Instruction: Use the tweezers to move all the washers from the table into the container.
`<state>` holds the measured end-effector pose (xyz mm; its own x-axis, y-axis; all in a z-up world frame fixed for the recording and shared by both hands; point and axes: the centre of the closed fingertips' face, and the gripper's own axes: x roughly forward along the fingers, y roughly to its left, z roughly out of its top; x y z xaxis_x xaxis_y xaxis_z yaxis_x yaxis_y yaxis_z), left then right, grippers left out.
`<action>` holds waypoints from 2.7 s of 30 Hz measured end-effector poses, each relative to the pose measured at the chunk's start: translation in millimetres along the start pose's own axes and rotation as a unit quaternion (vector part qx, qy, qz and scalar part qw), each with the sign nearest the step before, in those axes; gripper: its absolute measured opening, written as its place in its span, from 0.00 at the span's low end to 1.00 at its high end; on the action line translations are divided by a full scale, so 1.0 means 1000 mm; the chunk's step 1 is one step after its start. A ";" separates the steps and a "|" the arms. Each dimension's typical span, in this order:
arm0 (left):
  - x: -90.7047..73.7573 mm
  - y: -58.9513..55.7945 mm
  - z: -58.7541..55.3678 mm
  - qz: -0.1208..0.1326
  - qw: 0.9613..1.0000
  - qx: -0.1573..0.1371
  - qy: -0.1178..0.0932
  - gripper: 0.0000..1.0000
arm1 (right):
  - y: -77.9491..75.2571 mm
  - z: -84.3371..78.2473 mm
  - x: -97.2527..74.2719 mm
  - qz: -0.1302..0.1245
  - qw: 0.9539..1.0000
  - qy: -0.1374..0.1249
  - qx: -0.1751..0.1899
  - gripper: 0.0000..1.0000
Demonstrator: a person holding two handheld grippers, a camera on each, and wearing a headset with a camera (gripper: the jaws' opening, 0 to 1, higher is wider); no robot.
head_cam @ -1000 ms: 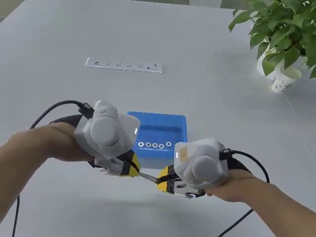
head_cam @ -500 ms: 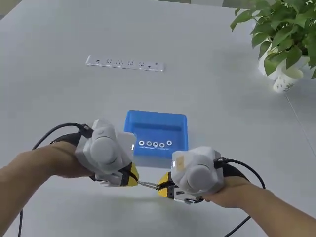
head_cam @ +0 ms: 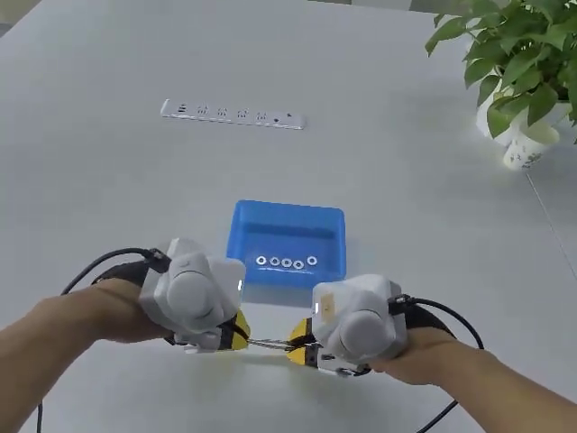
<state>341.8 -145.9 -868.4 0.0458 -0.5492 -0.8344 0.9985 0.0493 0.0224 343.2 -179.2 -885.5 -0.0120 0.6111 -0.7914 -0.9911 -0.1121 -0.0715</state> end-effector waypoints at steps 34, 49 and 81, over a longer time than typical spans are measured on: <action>0.017 -0.003 -0.010 -0.021 1.000 0.003 0.015 0.05 | 0.004 -0.008 0.001 0.011 1.000 0.005 0.015 0.12; 0.015 -0.007 -0.014 -0.025 0.999 -0.008 0.020 0.18 | 0.000 -0.006 -0.006 -0.002 1.000 -0.002 0.022 0.19; -0.088 0.015 0.002 0.140 0.958 -0.182 -0.170 0.59 | -0.031 -0.027 -0.107 -0.148 0.968 -0.107 0.170 0.64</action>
<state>352.7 -98.5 -793.9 0.3798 -0.7081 -0.5953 0.8719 0.4889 -0.0253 378.5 -262.7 -815.3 0.2888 0.7299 -0.6196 -0.9411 0.3353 -0.0437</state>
